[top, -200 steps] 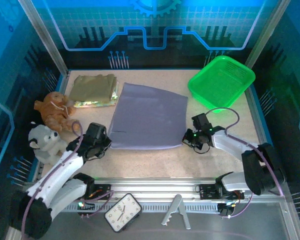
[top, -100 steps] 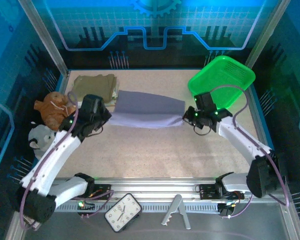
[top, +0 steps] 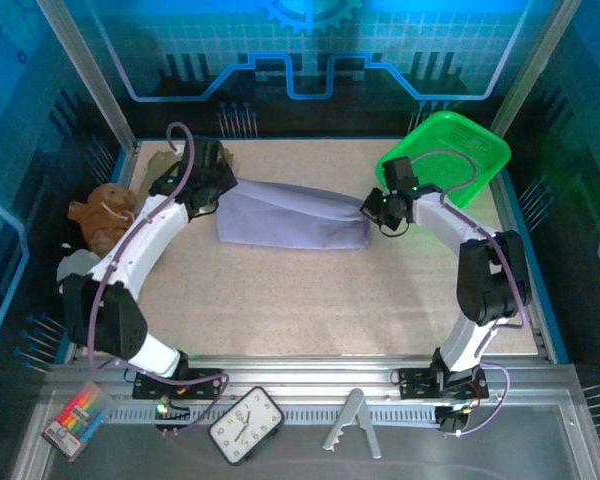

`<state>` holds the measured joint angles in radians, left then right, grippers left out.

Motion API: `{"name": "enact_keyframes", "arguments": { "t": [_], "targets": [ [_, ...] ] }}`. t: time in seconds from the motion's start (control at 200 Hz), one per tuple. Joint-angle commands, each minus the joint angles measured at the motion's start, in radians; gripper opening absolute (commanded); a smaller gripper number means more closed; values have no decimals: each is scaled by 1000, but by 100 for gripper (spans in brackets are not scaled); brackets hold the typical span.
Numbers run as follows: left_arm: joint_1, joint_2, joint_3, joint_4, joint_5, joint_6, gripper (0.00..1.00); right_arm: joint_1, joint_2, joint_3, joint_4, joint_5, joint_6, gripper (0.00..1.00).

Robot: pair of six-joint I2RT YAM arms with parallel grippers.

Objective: Fold and stack the skirts

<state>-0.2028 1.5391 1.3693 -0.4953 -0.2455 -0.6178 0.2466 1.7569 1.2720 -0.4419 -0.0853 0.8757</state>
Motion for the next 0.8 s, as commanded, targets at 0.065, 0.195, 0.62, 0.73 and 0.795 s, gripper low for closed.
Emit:
{"name": "enact_keyframes", "arguments": {
  "t": [0.065,0.195,0.62,0.73,0.795],
  "targets": [
    [37,96,96,18,25,48,0,-28,53,72,-1,16,-23,4],
    [40,179,143,1,42,49,0,-29,96,101,-7,11,-28,5],
    [44,298,208,42,56,71,0,-33,148,124,-12,40,-25,7],
    [43,335,241,51,62,82,0,-33,145,113,-9,45,-21,7],
    [43,359,257,59,72,85,0,-34,148,112,-9,47,-20,7]
  ]
}}
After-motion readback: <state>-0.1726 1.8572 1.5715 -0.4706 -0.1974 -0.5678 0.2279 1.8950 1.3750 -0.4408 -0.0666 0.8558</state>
